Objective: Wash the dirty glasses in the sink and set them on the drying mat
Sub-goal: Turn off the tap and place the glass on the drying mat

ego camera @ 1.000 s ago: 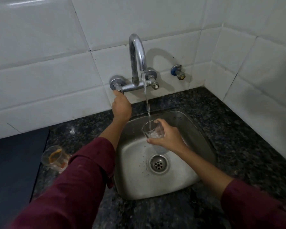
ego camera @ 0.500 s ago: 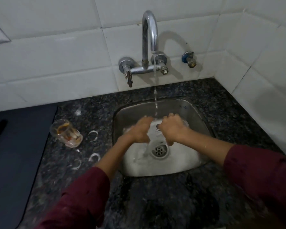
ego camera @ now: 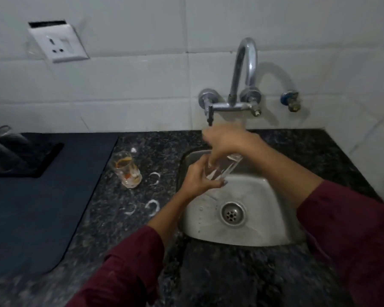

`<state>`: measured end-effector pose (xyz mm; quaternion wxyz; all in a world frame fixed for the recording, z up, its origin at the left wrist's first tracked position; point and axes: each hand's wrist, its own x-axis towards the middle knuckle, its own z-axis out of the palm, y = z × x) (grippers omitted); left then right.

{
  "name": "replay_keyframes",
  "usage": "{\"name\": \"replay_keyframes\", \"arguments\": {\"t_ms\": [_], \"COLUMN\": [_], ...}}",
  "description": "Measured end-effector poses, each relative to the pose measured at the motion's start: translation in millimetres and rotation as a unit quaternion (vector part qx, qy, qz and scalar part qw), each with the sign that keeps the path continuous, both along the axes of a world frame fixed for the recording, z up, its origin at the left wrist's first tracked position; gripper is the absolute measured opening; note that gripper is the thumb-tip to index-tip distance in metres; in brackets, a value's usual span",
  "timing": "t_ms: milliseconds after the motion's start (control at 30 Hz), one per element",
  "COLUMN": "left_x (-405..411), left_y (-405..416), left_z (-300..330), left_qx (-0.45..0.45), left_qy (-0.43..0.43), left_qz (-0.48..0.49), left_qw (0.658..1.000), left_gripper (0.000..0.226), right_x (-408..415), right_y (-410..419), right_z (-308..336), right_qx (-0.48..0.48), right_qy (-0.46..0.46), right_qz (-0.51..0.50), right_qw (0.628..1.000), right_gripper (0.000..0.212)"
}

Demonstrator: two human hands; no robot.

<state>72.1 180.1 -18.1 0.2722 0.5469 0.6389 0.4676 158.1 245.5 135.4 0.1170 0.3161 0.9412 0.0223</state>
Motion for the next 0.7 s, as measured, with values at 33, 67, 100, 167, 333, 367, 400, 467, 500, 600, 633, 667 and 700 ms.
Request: {"name": "replay_keyframes", "arguments": {"t_ms": [33,67,100,167,333,367,400,467,500,600,633,667,700], "left_x": [-4.9,-9.8,-15.6,-30.2,-78.5,-94.9,-115.4,-162.7,-190.1,-275.8,-304.0,-331.6,-357.8], "left_y": [0.4,2.5,6.0,13.6,17.6,13.9,10.8,-5.2,-17.5,-71.1,-93.4,-117.1,-142.1], "left_z": [4.3,8.0,11.4,20.3,49.3,53.1,54.8,64.2,67.4,63.3,57.7,49.5,40.0], "left_qx": [-0.005,-0.005,-0.002,0.002,-0.001,-0.004,-0.010,-0.038,-0.047,-0.062,-0.075,-0.094,-0.116], "left_qy": [-0.027,-0.057,-0.082,-0.120,-0.133,-0.128,-0.117,-0.094,-0.080,-0.063,-0.046,-0.019,0.009], "left_qz": [0.016,0.028,0.041,0.063,0.058,0.051,0.045,0.050,0.073,0.174,0.216,0.262,0.306], "left_qw": [0.999,0.998,0.996,0.991,0.989,0.990,0.992,0.994,0.993,0.981,0.972,0.960,0.945], "left_gripper": [0.058,0.058,0.059,0.067,0.093,0.094,0.091,0.090,0.094,0.100,0.094,0.087,0.080], "right_x": [-2.4,-4.4,-7.6,-19.4,-86.3,-105.1,-124.7,-170.6,-197.0,-285.6,-315.6,-344.5,-372.6], "right_y": [6.8,13.1,16.7,15.8,-1.4,-5.3,-8.7,-16.5,-21.0,-40.3,-48.8,-57.8,-67.5], "right_z": [10.7,18.7,23.4,20.3,-3.0,-1.1,2.0,7.2,8.1,2.4,-2.3,-8.8,-16.8], "right_qx": [-0.036,-0.087,-0.146,-0.243,-0.226,-0.207,-0.196,-0.194,-0.199,-0.235,-0.255,-0.277,-0.301], "right_qy": [0.080,0.161,0.231,0.327,0.459,0.457,0.449,0.440,0.441,0.447,0.449,0.450,0.449], "right_qz": [-0.029,-0.065,-0.102,-0.157,-0.205,-0.203,-0.196,-0.170,-0.155,-0.106,-0.092,-0.078,-0.064], "right_qw": [0.996,0.981,0.956,0.900,0.834,0.841,0.849,0.860,0.861,0.857,0.851,0.845,0.839], "right_gripper": [0.067,0.075,0.084,0.097,0.086,0.080,0.076,0.073,0.072,0.072,0.073,0.074,0.073]}}
